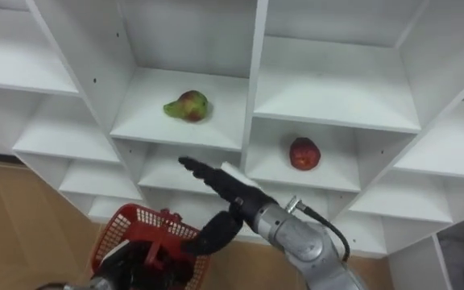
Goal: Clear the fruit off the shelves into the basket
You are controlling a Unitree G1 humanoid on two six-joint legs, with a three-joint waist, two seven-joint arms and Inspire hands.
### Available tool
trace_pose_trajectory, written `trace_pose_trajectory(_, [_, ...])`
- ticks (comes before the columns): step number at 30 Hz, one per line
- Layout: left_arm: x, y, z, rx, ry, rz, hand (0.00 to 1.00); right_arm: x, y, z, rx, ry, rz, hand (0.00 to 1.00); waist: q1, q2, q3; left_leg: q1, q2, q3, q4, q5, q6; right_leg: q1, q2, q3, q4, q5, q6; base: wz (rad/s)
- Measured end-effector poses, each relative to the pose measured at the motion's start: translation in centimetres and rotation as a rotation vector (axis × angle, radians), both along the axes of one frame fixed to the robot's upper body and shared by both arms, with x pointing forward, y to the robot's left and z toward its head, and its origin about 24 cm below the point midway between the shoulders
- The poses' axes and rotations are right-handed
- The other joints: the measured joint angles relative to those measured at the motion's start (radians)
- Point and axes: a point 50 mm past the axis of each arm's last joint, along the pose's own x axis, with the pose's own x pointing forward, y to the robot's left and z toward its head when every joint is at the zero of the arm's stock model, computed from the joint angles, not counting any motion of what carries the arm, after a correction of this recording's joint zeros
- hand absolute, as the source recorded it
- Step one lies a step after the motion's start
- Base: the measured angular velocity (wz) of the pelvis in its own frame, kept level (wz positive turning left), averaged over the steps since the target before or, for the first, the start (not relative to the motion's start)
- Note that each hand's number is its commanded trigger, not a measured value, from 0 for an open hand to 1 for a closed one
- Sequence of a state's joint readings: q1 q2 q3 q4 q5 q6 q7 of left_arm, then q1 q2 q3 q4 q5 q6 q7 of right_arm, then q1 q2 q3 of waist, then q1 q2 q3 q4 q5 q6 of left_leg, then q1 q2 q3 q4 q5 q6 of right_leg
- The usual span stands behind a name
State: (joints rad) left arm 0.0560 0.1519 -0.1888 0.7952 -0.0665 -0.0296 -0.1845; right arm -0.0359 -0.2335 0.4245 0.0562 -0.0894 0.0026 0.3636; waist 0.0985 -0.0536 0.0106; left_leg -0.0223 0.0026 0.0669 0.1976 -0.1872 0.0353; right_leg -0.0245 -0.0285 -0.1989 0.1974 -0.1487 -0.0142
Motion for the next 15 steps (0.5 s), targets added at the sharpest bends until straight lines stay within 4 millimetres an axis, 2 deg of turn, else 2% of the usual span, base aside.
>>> trace_pose_trajectory(5, [-0.2,0.2,-0.1,0.002,0.004,0.012,1.00,0.1,0.5,1.2,0.036,-0.039,0.018,0.00,0.035,-0.027,0.0038,0.008,0.000,0.000,-0.005,0.000,0.000,0.009,0.002,0.003,-0.010,0.000,0.000,0.00])
trace_pose_trajectory(8, [-0.3,0.3,-0.1,-0.003,0.007,0.030,1.00,0.1,0.8,2.2,0.056,-0.077,0.033,0.00,0.052,-0.027,0.0049,0.018,0.000,0.000,-0.013,0.000,0.000,0.018,0.003,0.003,-0.010,0.001,0.000,0.00])
trace_pose_trajectory(15, [-0.8,0.2,-0.4,-0.013,0.023,0.053,1.00,0.2,1.6,3.9,0.096,-0.140,0.059,0.00,0.065,-0.029,0.0041,0.027,0.000,-0.014,-0.019,0.000,0.000,0.031,0.003,-0.008,-0.011,0.001,0.000,0.05])
